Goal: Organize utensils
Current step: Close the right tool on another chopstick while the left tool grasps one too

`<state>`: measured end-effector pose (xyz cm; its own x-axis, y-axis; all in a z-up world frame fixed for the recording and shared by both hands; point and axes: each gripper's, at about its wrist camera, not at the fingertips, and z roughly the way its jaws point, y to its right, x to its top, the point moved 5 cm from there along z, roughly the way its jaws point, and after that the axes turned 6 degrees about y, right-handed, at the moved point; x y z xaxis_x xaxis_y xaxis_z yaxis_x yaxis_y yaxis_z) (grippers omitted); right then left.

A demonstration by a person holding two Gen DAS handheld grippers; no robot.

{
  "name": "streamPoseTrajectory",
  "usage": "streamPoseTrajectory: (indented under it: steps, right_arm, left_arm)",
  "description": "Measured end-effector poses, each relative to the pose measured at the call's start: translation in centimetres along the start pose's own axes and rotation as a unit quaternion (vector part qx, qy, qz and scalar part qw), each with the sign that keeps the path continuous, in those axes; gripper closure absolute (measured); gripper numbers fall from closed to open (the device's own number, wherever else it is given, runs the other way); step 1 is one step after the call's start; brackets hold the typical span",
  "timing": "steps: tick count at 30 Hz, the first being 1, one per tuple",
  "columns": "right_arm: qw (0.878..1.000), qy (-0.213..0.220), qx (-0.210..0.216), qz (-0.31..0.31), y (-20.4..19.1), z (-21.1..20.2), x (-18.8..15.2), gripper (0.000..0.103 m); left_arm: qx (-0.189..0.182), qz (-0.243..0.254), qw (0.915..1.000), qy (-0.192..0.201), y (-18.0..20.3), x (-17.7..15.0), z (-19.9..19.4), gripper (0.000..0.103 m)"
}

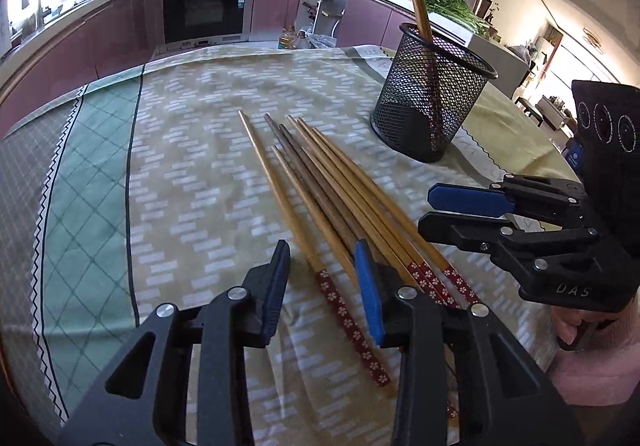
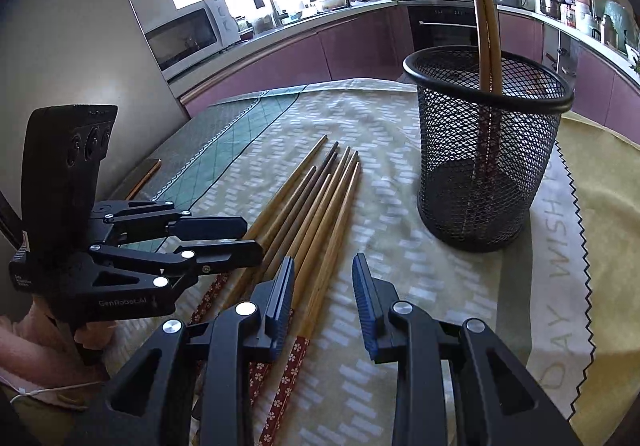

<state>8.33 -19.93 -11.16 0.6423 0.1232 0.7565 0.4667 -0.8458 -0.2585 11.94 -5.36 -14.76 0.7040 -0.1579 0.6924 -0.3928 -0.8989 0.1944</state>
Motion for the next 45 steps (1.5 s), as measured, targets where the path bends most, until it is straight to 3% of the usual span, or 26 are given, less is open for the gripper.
streamPoseTrajectory:
  steps: [21,26,28,34,40,45]
  right_arm:
    - [0.998,-0.037,-0.050,-0.031,-0.1,2.8,0.7,0.077]
    - [0.997,-0.038,-0.062,-0.036,0.0,3.4,1.1,0.082]
    - [0.997,-0.037,-0.064,-0.032,0.2,3.5,1.1,0.089]
    - [0.998,-0.031,-0.054,-0.003,1.0,3.2,1.2,0.097]
    - [0.999,-0.014,-0.039,0.004,0.9,1.9,1.2,0.097]
    - [1.000,-0.012,-0.020,-0.011,0.1,1.1,1.2,0.097]
  left_arm:
    - [0.032,0.013,0.9992,-0.020,-1.2,2.0,2.0,0.078]
    - [0.041,0.017,0.9987,-0.024,-1.3,2.6,2.7,0.082]
    - [0.046,0.016,0.9985,-0.025,-1.3,2.8,2.9,0.083]
    - [0.048,-0.012,0.9986,-0.017,-1.7,2.8,2.8,0.090]
    - [0.034,-0.040,0.9986,-0.011,-2.2,2.2,1.7,0.095]
    - [0.013,-0.035,0.9993,-0.004,-1.4,1.6,0.1,0.095]
